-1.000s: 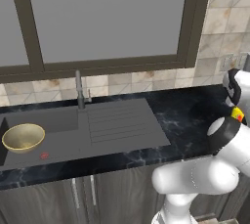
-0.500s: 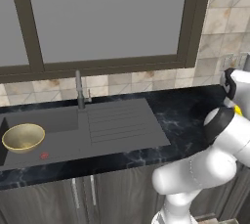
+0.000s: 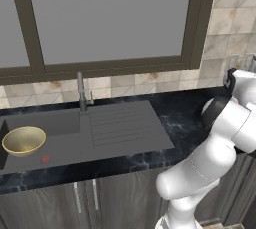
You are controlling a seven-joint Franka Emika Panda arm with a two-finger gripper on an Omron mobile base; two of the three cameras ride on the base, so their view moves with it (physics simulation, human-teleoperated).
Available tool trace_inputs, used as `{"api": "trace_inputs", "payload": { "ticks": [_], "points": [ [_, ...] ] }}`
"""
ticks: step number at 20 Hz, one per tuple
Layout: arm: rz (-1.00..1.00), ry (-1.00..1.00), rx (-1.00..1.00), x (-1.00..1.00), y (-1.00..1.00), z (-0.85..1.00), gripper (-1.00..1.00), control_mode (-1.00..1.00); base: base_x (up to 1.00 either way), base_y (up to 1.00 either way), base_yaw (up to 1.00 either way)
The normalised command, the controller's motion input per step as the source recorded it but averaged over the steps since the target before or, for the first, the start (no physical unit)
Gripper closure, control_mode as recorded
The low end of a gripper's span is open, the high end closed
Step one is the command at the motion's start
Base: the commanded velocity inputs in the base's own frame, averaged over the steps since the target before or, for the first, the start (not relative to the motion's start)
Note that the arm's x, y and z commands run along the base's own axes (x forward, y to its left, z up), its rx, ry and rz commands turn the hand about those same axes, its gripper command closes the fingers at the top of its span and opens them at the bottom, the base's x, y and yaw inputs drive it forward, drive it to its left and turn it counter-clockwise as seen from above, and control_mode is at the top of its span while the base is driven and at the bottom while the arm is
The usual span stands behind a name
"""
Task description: Remove the bell pepper and lemon from the sink. Then move the bowl and cup from the counter to the sink for washing.
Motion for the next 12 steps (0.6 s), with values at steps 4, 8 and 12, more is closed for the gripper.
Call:
{"api": "trace_inputs", "payload": {
  "ticks": [4, 8, 12],
  "points": [
    [0.00, 0.06, 0.08, 0.13, -0.17, -0.12, -1.00, -1.00, 0.00, 0.00, 0.00],
    [0.00, 0.06, 0.08, 0.06, -0.18, -0.11, -1.00, -1.00, 0.00, 0.00, 0.00],
    [0.00, 0.04, 0.10, 0.01, -0.09, -0.09, -1.00, -1.00, 0.00, 0.00, 0.00]
  ]
}}
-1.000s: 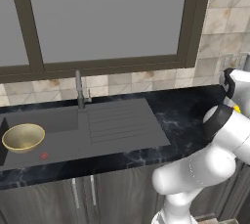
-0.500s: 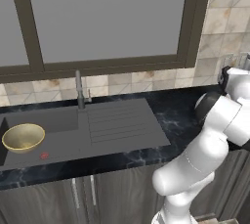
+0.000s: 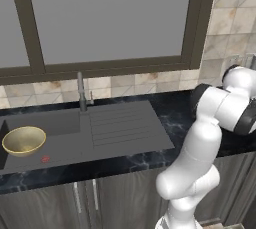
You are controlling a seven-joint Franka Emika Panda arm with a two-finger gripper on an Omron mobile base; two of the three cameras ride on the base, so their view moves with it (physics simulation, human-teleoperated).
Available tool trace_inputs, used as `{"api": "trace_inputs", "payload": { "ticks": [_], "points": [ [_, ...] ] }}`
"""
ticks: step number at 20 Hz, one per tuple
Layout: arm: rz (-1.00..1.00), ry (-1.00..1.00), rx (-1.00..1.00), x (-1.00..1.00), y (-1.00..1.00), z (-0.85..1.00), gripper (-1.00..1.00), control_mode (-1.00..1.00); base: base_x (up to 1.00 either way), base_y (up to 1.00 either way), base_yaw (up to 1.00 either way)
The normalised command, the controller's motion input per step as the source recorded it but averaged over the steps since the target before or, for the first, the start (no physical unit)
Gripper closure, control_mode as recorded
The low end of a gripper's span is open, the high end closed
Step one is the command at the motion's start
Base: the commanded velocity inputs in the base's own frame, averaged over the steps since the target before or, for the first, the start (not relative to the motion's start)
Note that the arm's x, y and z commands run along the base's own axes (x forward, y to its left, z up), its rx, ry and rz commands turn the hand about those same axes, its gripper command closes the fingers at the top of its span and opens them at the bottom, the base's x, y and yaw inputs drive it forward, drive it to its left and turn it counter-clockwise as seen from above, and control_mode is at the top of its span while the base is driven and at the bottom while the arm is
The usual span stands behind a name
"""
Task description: Remove the bell pepper and lemon from the sink. Then move the bowl and cup from the counter to the sink for washing.
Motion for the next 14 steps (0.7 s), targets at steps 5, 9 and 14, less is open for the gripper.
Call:
{"api": "trace_inputs", "payload": {
  "ticks": [5, 9, 14],
  "points": [
    [0.00, 0.01, 0.10, 0.05, -0.05, -0.04, -1.00, -1.00, 0.00, 0.00, 0.00],
    [0.02, 0.00, 0.07, 0.07, -0.06, -0.02, -1.00, -1.00, 0.00, 0.00, 0.00],
    [0.05, 0.00, 0.02, 0.05, -0.06, 0.00, -1.00, -1.00, 0.00, 0.00, 0.00]
  ]
}}
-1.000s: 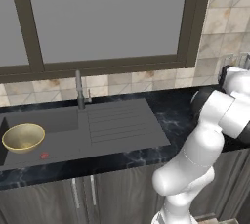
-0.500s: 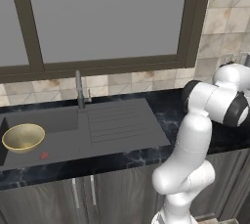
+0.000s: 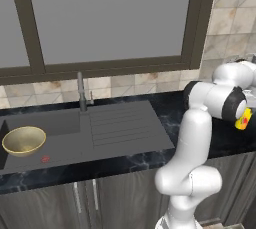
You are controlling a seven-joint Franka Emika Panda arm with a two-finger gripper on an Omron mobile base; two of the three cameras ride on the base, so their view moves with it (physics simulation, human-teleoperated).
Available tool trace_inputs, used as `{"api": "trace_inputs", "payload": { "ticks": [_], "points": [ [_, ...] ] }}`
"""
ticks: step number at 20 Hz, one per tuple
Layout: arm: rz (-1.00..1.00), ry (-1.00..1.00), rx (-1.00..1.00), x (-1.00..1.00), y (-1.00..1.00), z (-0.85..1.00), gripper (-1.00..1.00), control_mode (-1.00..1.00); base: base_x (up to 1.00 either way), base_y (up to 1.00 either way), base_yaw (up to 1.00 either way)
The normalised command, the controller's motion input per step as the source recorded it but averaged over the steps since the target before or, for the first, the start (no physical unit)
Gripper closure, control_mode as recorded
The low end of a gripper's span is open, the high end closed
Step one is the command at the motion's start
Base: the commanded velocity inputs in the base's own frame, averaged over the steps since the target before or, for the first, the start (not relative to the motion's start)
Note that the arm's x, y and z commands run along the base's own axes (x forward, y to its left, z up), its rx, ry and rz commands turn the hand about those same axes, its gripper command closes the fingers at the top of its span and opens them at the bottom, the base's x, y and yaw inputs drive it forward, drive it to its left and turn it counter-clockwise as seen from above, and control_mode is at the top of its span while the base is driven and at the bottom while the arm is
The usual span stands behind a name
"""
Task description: Remove the bell pepper and lemon from the sink. Then move the bowl and cup from the counter to the sink for washing.
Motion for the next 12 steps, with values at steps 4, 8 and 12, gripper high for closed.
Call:
{"api": "trace_inputs", "payload": {
  "ticks": [4, 8, 12],
  "points": [
    [0.06, 0.00, 0.00, 0.03, -0.03, 0.00, -1.00, -1.00, 0.00, 0.00, 0.00],
    [0.05, 0.00, 0.01, 0.02, 0.00, -0.02, -1.00, -1.00, 0.00, 0.00, 0.00],
    [0.05, 0.00, 0.05, 0.01, 0.07, -0.11, -1.00, -1.00, 0.00, 0.00, 0.00]
  ]
}}
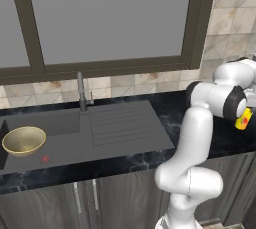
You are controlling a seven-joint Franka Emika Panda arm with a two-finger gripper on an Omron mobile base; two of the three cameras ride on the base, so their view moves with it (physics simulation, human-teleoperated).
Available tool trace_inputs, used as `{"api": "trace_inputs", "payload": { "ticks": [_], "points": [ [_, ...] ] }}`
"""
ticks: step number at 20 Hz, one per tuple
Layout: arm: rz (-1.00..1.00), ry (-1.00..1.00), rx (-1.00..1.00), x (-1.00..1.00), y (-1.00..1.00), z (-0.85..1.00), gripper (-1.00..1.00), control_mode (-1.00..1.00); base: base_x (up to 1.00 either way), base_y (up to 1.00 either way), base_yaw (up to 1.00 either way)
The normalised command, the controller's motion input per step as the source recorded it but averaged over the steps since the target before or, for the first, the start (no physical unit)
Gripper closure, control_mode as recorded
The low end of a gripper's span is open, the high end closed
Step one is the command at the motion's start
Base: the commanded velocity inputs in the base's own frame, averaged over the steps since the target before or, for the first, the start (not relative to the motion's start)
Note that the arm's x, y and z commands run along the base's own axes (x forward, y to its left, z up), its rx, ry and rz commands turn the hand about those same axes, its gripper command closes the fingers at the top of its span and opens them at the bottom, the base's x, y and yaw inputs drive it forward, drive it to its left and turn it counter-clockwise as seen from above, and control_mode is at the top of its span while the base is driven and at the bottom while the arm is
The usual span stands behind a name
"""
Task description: Remove the bell pepper and lemon from the sink. Then move the bowl and cup from the counter to the sink for washing.
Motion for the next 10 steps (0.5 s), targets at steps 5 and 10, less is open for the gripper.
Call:
{"api": "trace_inputs", "payload": {
  "ticks": [5, 10],
  "points": [
    [0.04, -0.02, 0.03, 0.07, 0.07, -0.11, -1.00, -1.00, 0.00, 0.00, 0.00],
    [0.04, -0.09, 0.02, 0.14, 0.02, -0.06, -1.00, -1.00, 0.00, 0.00, 0.00]
  ]
}}
